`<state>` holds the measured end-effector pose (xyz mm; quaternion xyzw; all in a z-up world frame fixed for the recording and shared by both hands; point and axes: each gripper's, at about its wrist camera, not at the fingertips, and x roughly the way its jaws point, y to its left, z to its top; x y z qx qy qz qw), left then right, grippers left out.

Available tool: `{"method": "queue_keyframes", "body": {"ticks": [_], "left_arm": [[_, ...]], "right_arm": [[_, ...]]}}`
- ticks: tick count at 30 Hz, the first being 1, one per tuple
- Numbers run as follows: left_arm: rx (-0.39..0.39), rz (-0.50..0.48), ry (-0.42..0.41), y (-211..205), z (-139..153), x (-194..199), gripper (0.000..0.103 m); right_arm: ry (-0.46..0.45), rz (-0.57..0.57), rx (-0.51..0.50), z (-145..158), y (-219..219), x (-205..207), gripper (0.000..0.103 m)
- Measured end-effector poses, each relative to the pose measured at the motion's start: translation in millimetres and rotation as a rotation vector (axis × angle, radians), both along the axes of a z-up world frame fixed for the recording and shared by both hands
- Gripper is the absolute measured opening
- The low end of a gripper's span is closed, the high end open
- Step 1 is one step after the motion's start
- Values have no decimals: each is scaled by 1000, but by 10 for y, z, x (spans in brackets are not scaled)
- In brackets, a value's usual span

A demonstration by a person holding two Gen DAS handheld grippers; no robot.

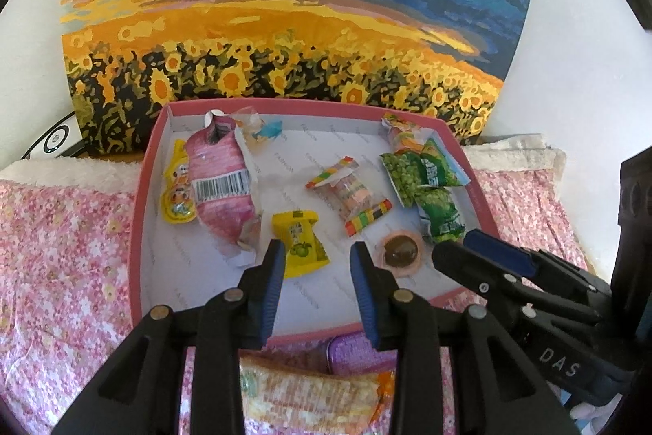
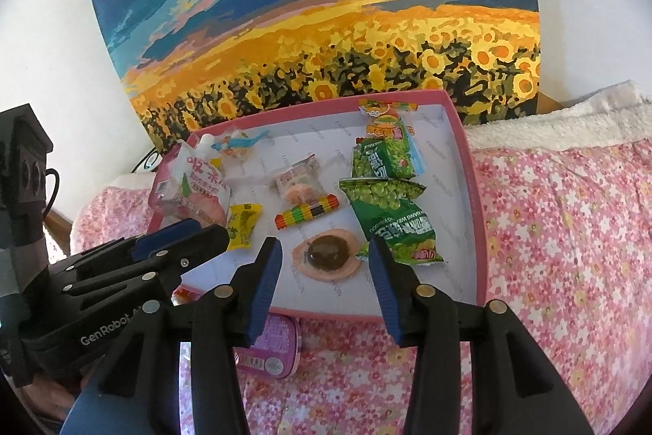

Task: Organize snacks
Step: 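Open left tool dropping the yellow packet while right tool releases the brown candy, then withdraw both tools from the box toward the cracker roll and tin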

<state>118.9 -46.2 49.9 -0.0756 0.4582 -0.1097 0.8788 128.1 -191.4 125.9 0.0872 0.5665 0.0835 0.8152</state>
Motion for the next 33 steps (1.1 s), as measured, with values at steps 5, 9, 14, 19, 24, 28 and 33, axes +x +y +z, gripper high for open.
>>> {"method": "queue_keyframes", "body": {"ticks": [5,9,14,19,24,28,33], "left_arm": [[-2,4,-4,4,48,-76,34],[-3,8,16,15,81,-120,34],[-10,13,28,28,124,-205,34],[-6,18,24,57,146,-280,34],[-12,28,17,116,159,-366,34],[-12,35,19,168,147,-424,34],[-11,46,26,231,121,-495,34]], "right_arm": [[1,-11,-1,40,2,-65,46],[3,-17,-2,60,3,-116,46],[2,-21,-5,96,32,-176,46],[2,-30,-7,139,44,-244,46],[5,-38,-8,167,76,-312,46],[9,-40,-8,173,104,-365,46],[16,-42,-5,170,130,-428,46]]}}
